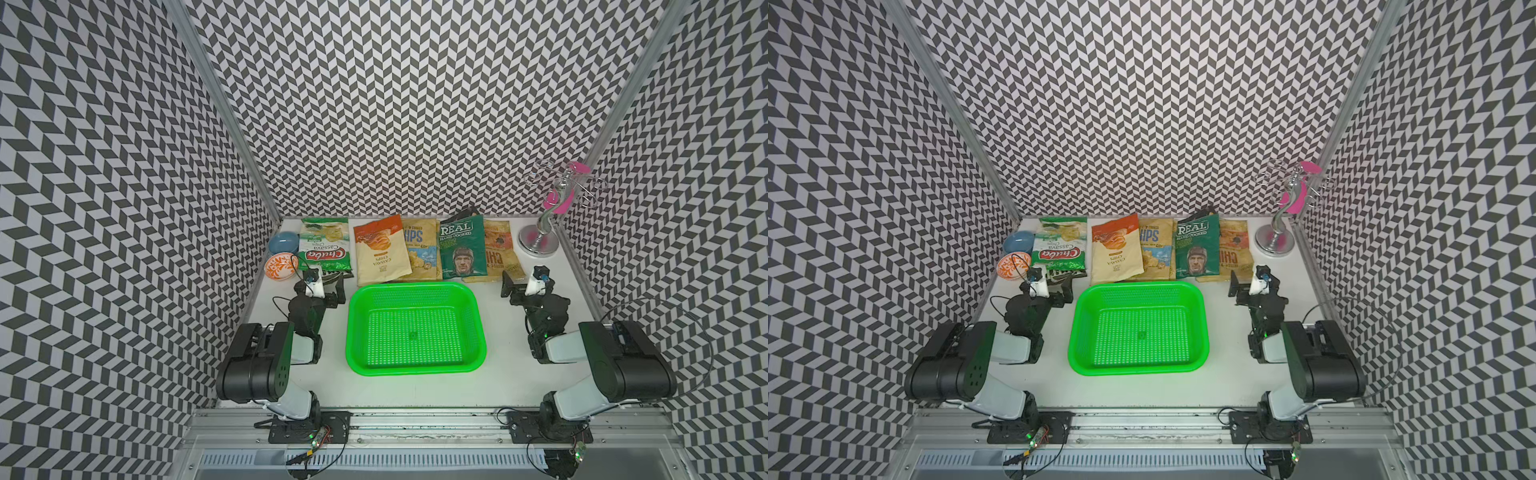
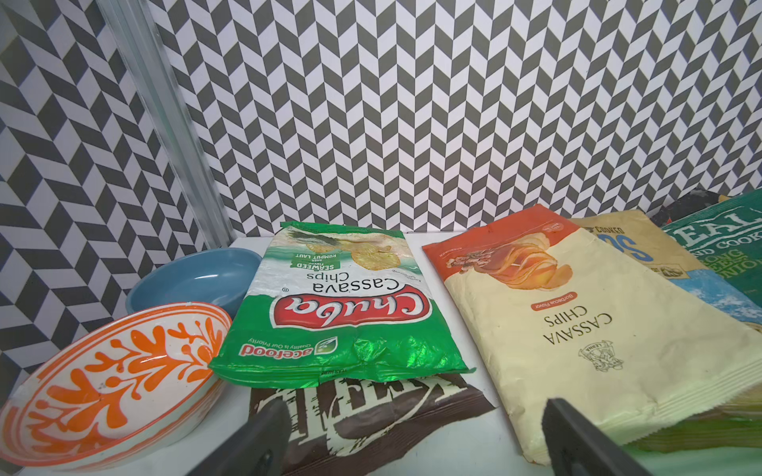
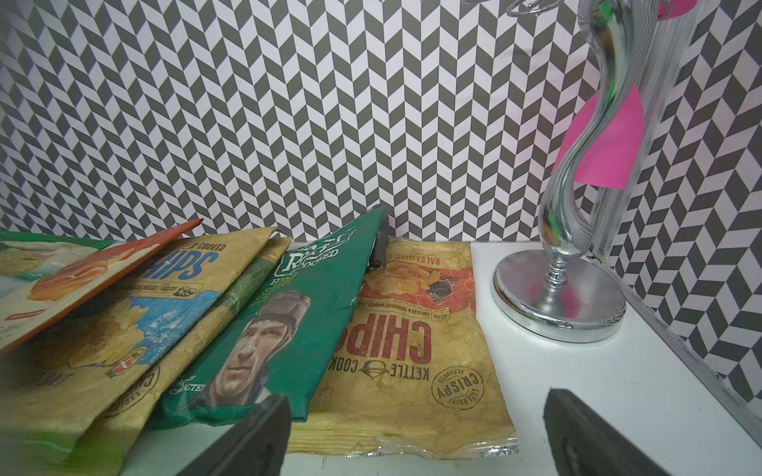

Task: Put the potato chips into the basket
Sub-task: Pick up the potato chip from the center of the board.

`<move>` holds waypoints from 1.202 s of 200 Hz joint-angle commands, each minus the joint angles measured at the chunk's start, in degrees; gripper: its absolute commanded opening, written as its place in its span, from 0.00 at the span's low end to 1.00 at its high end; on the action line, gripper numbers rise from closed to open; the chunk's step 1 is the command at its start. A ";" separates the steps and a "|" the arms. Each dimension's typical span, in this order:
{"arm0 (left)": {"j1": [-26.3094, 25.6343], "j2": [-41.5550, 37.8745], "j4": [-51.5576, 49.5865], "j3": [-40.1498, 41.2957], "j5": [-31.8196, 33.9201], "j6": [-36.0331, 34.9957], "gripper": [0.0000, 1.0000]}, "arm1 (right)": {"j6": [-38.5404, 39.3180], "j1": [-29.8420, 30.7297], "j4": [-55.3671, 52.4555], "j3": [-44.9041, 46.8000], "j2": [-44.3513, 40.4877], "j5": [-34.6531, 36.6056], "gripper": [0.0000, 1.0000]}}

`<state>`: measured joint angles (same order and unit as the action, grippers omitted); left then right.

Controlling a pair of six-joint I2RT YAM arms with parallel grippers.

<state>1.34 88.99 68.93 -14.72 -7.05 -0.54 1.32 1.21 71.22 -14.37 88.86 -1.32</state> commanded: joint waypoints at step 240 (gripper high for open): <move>-0.24 -0.33 0.42 -0.75 0.10 -0.60 0.99 | -0.18 0.54 3.13 -0.13 0.50 1.50 0.99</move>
<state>1.34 88.99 68.93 -14.72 -7.05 -0.54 1.39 1.37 71.22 -14.37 88.86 -0.64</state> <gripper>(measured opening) 0.993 0.995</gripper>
